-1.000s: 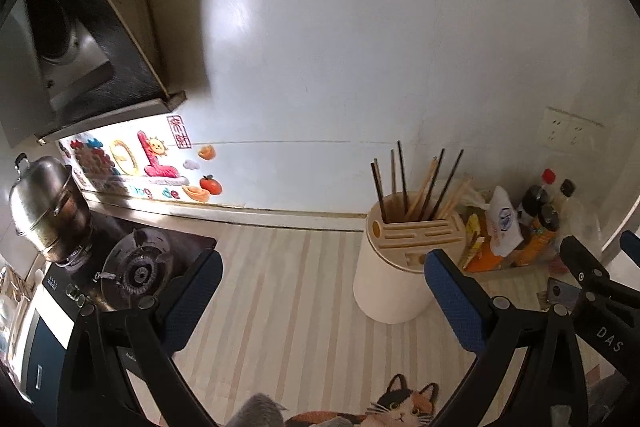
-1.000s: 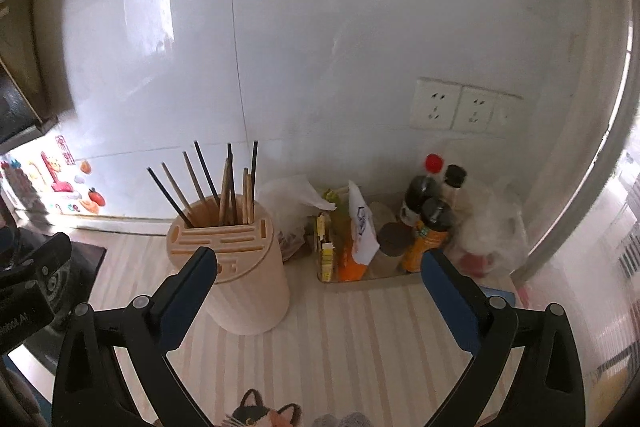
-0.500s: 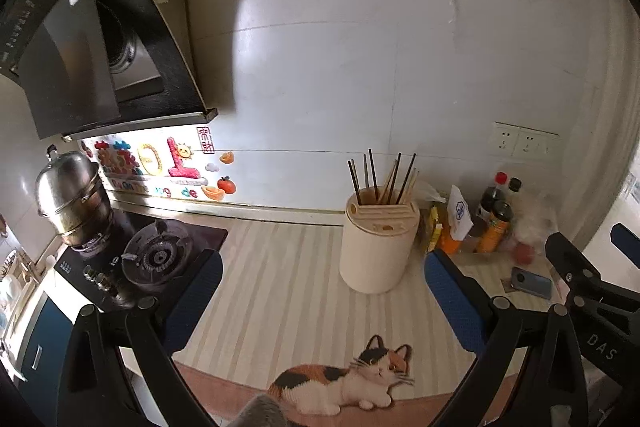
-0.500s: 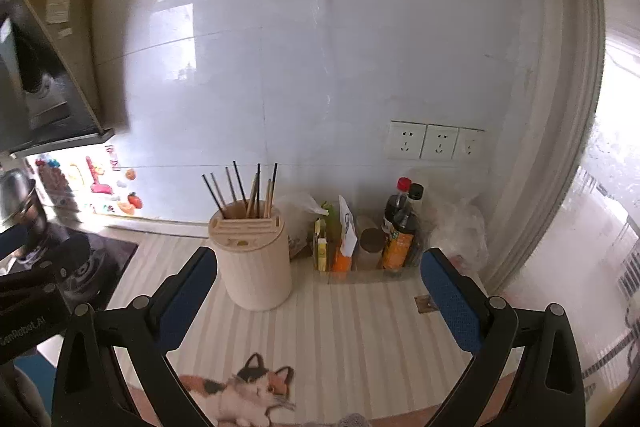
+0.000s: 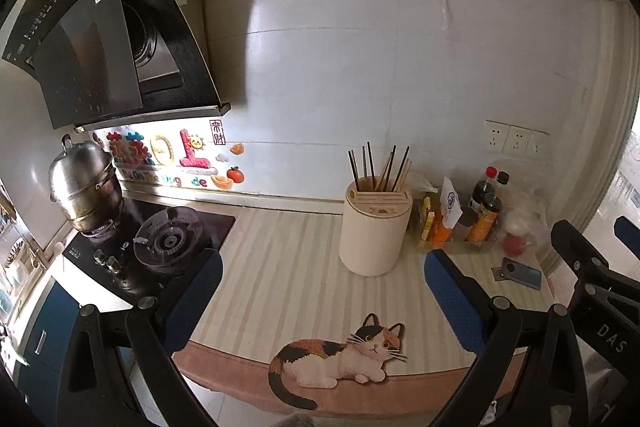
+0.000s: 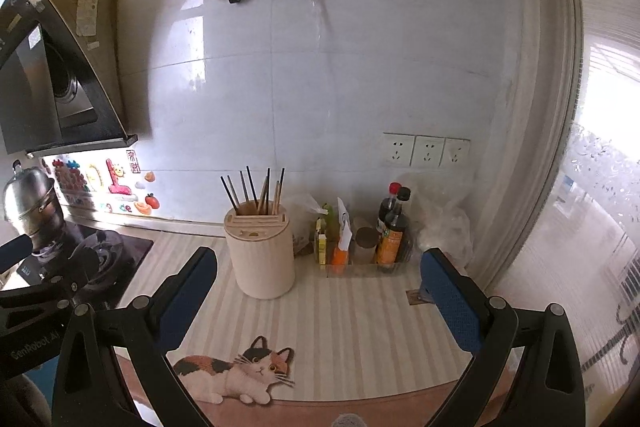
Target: Organize utensils
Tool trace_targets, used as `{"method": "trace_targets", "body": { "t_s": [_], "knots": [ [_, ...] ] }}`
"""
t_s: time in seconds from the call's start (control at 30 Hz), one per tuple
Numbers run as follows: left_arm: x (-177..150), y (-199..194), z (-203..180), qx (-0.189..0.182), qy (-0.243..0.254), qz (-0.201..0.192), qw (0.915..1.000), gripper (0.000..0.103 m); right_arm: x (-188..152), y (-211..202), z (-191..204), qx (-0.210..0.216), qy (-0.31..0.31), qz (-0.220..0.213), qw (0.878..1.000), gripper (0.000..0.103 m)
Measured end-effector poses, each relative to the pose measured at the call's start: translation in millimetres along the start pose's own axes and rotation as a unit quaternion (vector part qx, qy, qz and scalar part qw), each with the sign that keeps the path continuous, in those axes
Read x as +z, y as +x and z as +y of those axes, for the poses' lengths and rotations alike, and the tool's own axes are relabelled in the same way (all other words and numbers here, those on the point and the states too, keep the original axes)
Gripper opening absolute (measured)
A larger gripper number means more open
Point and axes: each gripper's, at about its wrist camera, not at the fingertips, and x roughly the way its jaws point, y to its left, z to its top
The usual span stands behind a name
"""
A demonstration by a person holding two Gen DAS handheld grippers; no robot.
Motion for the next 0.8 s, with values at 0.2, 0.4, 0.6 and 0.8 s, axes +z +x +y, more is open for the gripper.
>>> {"method": "trace_targets", "body": {
  "t_s": [0.2, 0.4, 0.6, 0.8],
  "knots": [
    [2, 4, 4, -0.001, 0.001, 0.007, 1.0000, 0.103, 2, 5, 2, -0.002, 0.001, 0.009, 1.000, 0.103],
    [3, 8, 11, 0.005, 0.000, 0.007, 1.0000, 0.103, 2, 12, 5, -0.003, 0.004, 0.016, 1.000, 0.103],
    [2, 13, 13, 0.006, 0.000, 0.010, 0.9999, 0.103, 2, 16, 9, -0.008, 0.000, 0.018, 1.000, 0.103],
    [3, 14, 16, 0.005, 0.003, 0.010, 0.9999, 0.103, 1, 19, 14, -0.005, -0.005, 0.023, 1.000, 0.103]
  ]
}}
